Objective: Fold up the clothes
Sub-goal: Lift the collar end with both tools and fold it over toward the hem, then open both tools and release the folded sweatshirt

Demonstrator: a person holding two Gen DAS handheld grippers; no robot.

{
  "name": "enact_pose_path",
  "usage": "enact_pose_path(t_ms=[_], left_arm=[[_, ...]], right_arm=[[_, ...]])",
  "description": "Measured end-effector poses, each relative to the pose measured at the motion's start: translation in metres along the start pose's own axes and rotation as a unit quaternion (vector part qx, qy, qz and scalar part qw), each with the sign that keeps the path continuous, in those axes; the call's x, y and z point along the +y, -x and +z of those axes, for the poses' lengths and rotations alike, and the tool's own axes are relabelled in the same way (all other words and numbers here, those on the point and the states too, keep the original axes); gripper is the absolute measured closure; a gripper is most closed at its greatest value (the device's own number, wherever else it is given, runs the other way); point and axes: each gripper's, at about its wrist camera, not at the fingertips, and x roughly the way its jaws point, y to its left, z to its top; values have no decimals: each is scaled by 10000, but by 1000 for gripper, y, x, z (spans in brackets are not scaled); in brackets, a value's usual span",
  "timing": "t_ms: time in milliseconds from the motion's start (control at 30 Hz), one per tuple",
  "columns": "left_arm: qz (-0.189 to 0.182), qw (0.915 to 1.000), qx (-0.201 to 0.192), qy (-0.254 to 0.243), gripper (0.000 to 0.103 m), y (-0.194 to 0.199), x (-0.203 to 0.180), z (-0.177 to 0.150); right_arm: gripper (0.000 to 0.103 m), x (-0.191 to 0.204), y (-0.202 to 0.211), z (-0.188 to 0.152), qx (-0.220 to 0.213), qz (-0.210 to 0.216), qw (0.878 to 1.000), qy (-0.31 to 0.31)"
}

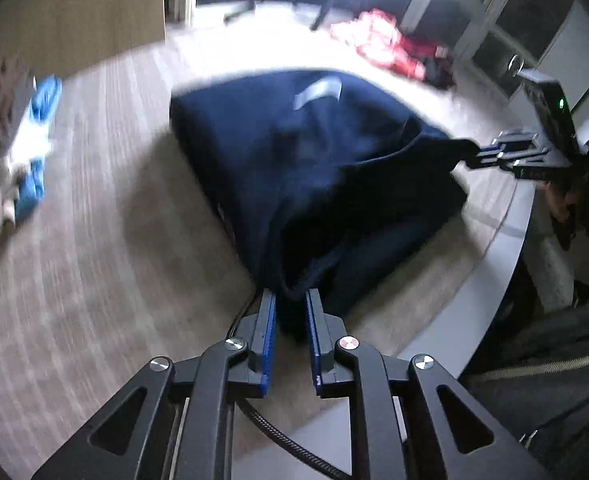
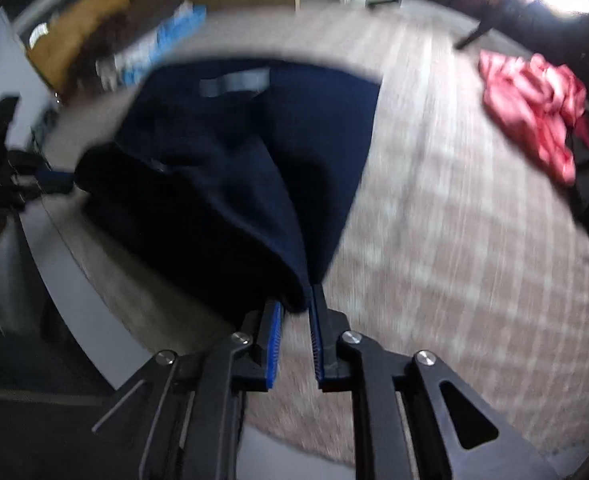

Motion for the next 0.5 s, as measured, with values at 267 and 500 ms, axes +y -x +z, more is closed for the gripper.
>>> enact_pose_path(t_ms=[267,500], left_arm=[[-155,9995,232,135,81,77,17,-24],[-231,9991,-213,-294,81,42,13,12]], right_arm=[[38,-13,79,-9,-376,705,9950,-606],[57,-11,52,24,-879,755,9894,-875]])
